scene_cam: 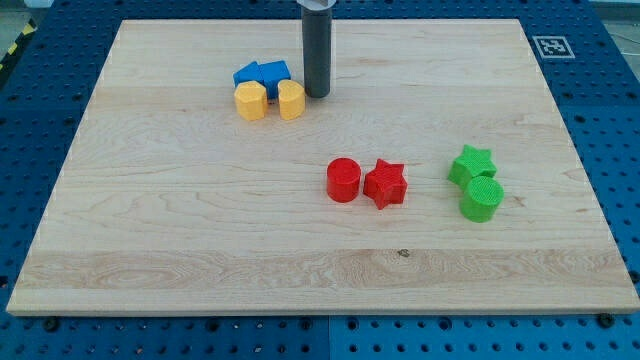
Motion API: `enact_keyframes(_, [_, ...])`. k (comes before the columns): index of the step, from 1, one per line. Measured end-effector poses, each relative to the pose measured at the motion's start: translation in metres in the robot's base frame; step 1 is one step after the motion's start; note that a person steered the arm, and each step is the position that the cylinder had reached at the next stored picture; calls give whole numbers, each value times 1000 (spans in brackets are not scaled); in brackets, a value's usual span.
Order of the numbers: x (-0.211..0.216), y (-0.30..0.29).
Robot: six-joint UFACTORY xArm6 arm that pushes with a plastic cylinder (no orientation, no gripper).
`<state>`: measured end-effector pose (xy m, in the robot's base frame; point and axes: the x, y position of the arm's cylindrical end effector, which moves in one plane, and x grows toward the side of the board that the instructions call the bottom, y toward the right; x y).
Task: Move the yellow hexagon to the bottom left of the yellow heart
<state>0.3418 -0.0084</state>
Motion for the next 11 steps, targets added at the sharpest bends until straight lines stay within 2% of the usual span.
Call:
enact_keyframes(7, [0,-90])
enact_keyframes(11, [5,-110])
